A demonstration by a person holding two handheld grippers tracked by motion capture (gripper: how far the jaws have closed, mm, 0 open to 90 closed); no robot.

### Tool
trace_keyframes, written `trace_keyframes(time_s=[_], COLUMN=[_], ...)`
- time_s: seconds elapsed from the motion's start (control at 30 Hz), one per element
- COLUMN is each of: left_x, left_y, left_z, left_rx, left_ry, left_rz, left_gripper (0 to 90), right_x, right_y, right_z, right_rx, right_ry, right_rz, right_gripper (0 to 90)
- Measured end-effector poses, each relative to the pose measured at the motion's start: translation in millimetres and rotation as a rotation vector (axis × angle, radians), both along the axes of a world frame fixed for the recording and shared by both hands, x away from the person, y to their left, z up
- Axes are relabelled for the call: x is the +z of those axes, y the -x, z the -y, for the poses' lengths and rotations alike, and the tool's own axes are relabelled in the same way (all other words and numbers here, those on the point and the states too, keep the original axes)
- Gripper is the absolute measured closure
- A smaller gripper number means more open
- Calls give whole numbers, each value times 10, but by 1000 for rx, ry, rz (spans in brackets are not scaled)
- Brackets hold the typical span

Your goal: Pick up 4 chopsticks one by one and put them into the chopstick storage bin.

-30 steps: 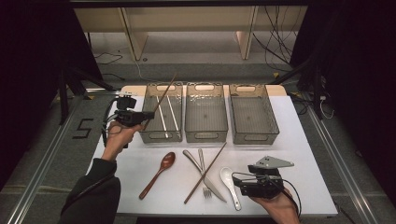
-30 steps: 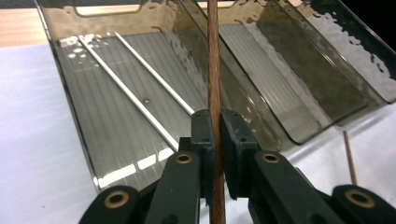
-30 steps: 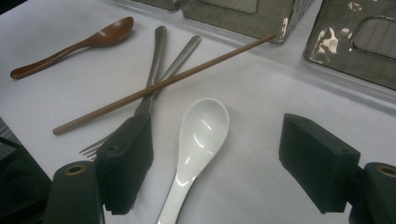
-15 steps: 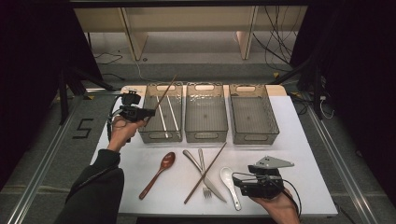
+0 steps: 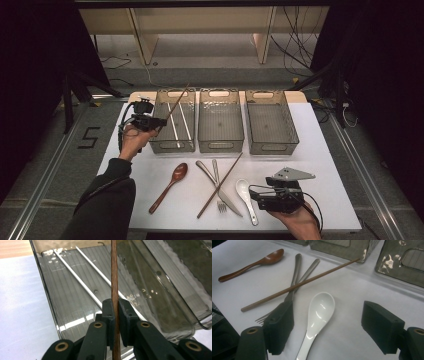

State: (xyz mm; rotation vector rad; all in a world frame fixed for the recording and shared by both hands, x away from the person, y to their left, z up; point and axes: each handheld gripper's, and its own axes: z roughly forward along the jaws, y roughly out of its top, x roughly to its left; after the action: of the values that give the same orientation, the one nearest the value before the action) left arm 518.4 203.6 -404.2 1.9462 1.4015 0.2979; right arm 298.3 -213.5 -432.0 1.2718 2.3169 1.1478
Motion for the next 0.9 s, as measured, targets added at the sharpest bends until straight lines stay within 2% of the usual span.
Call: trace_keyframes(time_s=[0.13,0.23,0.33,0.47,0.57,0.73,0.9], left_x=[-16,-7,33,97,137,186,185], left_y=[-23,-26,19,119,217,416,603], left_z=[7,12,32,61,84,110,158], left_rx=[22,28,26,7,-16,-42,-64], left_ry=[3,7,5,39,62,125,152], left_rz=[2,-9,4,17,28,46,51], left_gripper=[802,593,470,382,348,311,282], right_x=[0,2,2,3,3,5,2], right_y=[1,4,2,4,3,6,5], right_z=[-1,1,7,4,6,5,5], right_rx=[1,0,-3,-3,-4,-5,-6], right_ry=[-1,-2,-3,-3,-4,-4,-4], right_rz=[0,1,2,1,1,3,1], right_gripper=[269,269,269,269,269,269,269])
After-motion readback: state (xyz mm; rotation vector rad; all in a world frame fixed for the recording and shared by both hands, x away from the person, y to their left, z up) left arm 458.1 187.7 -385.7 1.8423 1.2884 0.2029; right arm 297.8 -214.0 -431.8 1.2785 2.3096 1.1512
